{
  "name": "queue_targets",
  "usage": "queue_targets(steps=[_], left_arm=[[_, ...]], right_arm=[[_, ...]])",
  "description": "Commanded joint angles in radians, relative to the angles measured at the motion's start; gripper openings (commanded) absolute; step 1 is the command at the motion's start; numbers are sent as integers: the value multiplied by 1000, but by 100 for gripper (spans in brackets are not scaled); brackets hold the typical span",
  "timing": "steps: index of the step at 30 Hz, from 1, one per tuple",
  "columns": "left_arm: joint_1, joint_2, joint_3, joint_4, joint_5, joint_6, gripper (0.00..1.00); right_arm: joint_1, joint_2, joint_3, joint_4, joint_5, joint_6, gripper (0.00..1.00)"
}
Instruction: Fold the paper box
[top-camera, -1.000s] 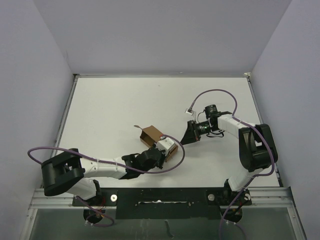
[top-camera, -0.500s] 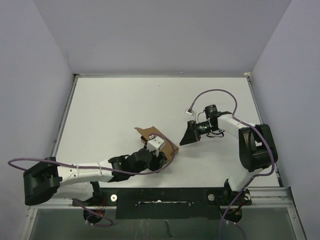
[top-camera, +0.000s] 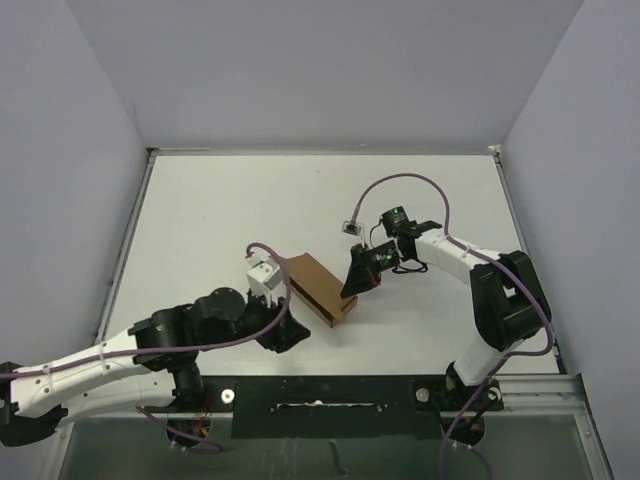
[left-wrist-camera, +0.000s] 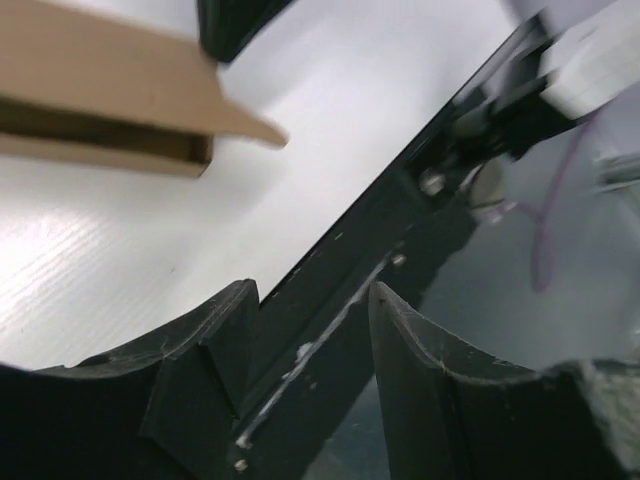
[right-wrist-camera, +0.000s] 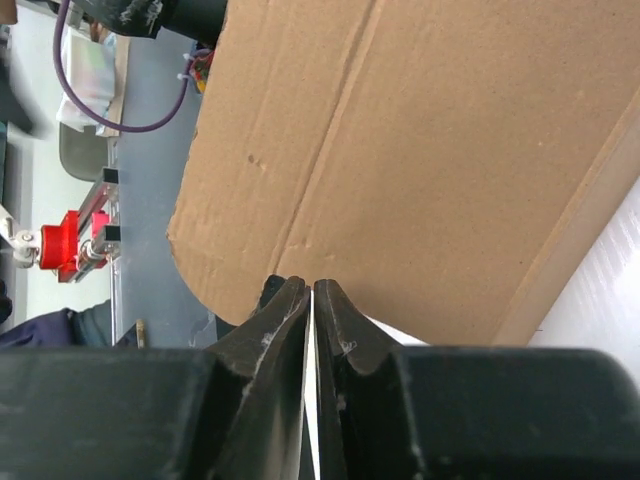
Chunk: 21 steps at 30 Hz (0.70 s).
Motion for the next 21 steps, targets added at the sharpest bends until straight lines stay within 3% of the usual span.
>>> queue_targets(steps=[1, 7, 15, 21], left_arm=[[9, -69, 179, -124, -75, -34, 47], [125, 73, 296, -109, -132, 30, 52], [603, 295, 217, 147, 313, 92, 50], [637, 521, 229, 216, 297, 171, 49]], right_arm=[[52, 25, 67, -38, 65, -33, 8], [89, 84, 61, -95, 154, -107, 7], [103, 126, 90, -117, 186, -122, 8], [28, 69, 123, -197, 23, -197, 16]])
